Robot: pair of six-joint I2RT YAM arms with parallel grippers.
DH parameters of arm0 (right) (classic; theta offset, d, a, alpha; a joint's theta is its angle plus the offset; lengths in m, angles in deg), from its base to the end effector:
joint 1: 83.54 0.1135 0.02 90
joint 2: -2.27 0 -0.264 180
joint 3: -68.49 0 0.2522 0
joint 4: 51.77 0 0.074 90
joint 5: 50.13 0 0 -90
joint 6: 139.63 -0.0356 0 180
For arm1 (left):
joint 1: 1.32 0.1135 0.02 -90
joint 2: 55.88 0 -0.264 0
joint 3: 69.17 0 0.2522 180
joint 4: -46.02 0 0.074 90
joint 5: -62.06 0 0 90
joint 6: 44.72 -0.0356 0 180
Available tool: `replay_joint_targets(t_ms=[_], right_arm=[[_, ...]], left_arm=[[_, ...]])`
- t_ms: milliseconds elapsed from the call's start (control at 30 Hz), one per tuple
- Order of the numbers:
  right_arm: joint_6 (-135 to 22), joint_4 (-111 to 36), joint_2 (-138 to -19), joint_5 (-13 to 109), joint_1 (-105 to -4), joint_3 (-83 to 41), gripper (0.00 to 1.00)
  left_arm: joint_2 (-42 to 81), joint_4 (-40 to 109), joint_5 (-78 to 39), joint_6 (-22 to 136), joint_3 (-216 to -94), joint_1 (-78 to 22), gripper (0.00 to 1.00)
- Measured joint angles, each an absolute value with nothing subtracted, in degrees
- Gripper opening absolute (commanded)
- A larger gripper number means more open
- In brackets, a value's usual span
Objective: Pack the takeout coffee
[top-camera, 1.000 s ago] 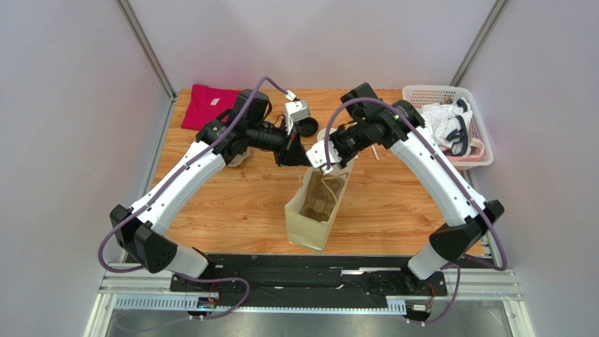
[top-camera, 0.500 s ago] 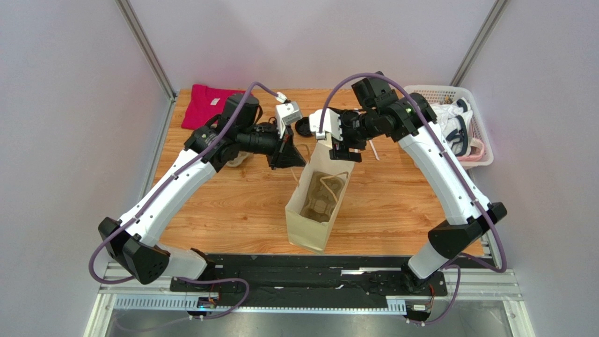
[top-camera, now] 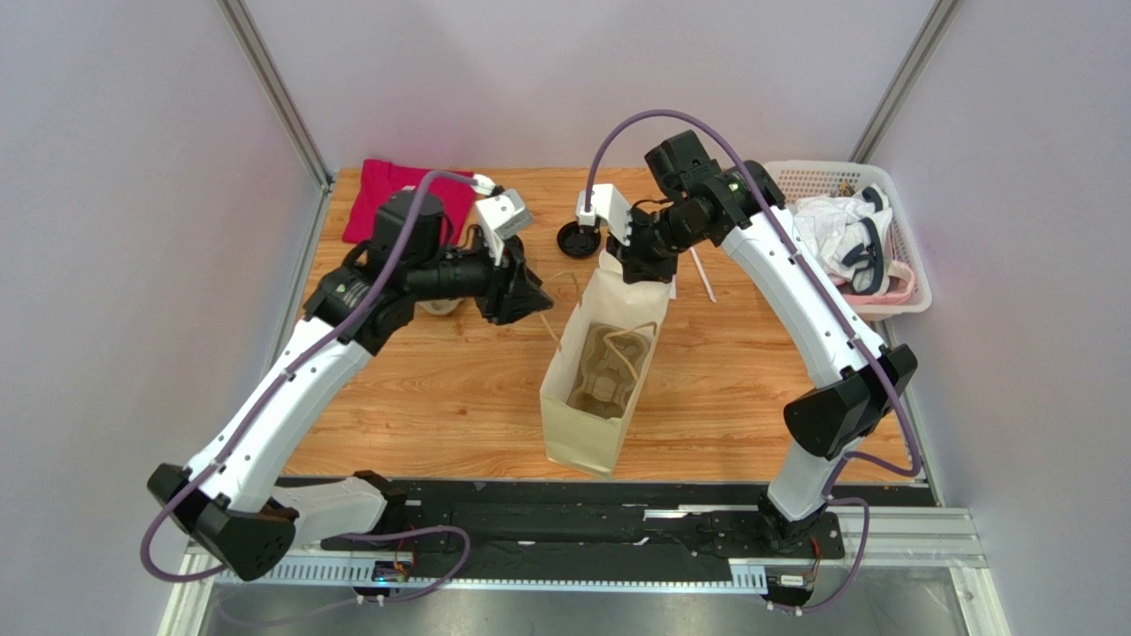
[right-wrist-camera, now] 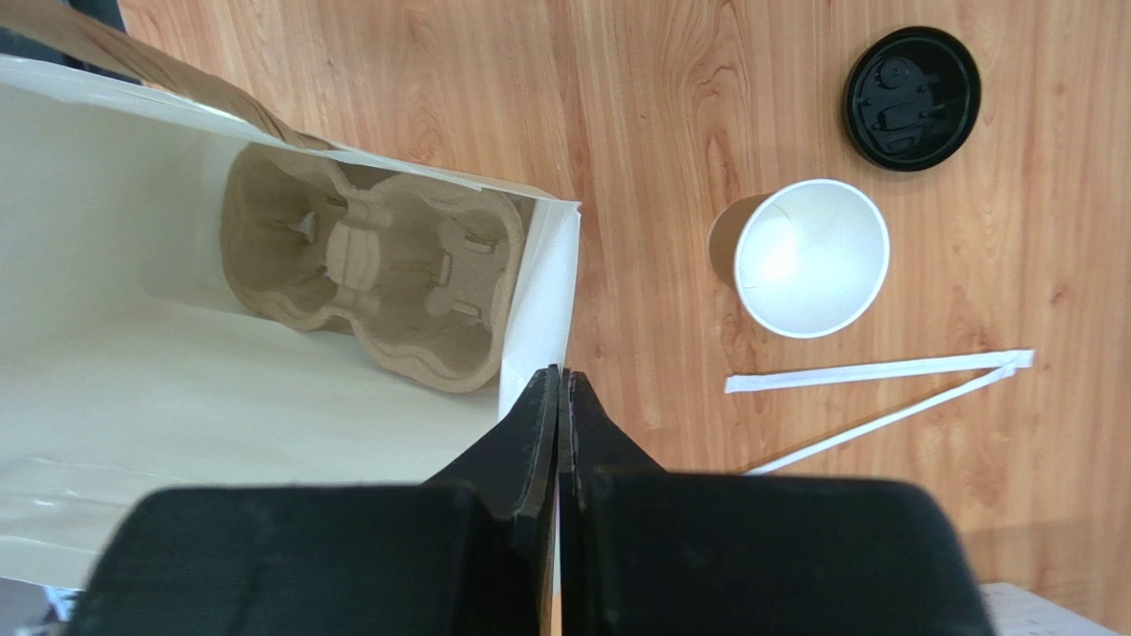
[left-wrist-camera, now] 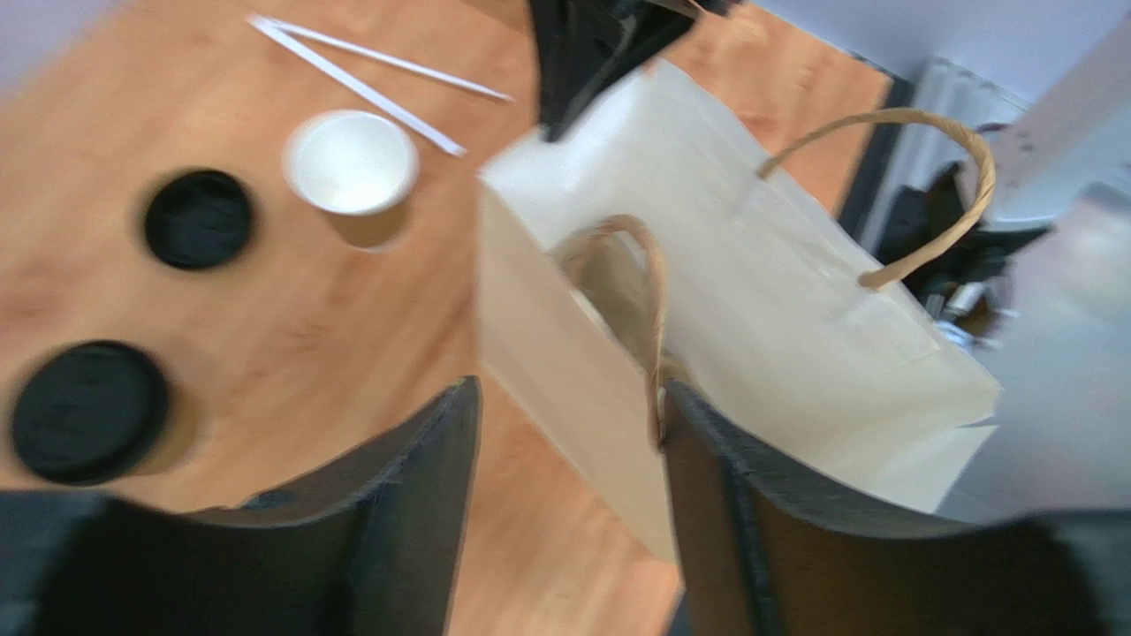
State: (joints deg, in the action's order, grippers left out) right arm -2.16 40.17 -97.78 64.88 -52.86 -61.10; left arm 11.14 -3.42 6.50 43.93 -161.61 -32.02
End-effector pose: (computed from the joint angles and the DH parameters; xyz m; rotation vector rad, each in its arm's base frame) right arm 0.2802 0.1837 0.4036 -1.7264 1.9044 0.4711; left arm 0.1953 -0.1394 0.4227 0.9340 1.8019 -0.9238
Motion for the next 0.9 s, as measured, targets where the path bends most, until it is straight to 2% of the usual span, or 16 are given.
replay_joint_targets(t_ms=[100, 200, 300, 333, 533, 633, 900], right_arm=[[-7.1, 40.1, -97.7, 65.0, -52.9, -61.1, 0.0], [-13.3, 40.1, -97.4, 64.8, -53.1, -61.1, 0.0], [-20.6, 40.2, -96.4, 64.5, -53.6, -60.5, 0.0], [-23.2, 40.2, -95.9, 64.1, -53.8, -60.2, 0.0], [-35.7, 40.1, -93.5, 61.7, -55.3, -57.9, 0.0], [-40.1, 39.7, -90.5, 61.2, -55.7, -53.3, 0.0], [-48.6, 37.8, -81.9, 59.1, -55.7, -44.4, 0.0]], left_arm=[[6.2, -2.8, 3.5, 43.3, -161.6, -30.7, 0.69], [3.5, -4.8, 3.5, 42.1, -165.8, -31.5, 0.56], [4.5, -6.5, 3.0, 40.6, -172.0, -36.0, 0.39], [5.1, -6.7, 3.0, 40.1, -173.3, -38.2, 0.3], [9.9, -7.8, 0.5, 39.6, -174.1, -44.8, 0.05], [14.3, -7.9, -2.4, 39.5, -174.1, -46.9, 0.0], [23.4, -8.6, -10.8, 38.8, -177.6, -52.8, 0.0]])
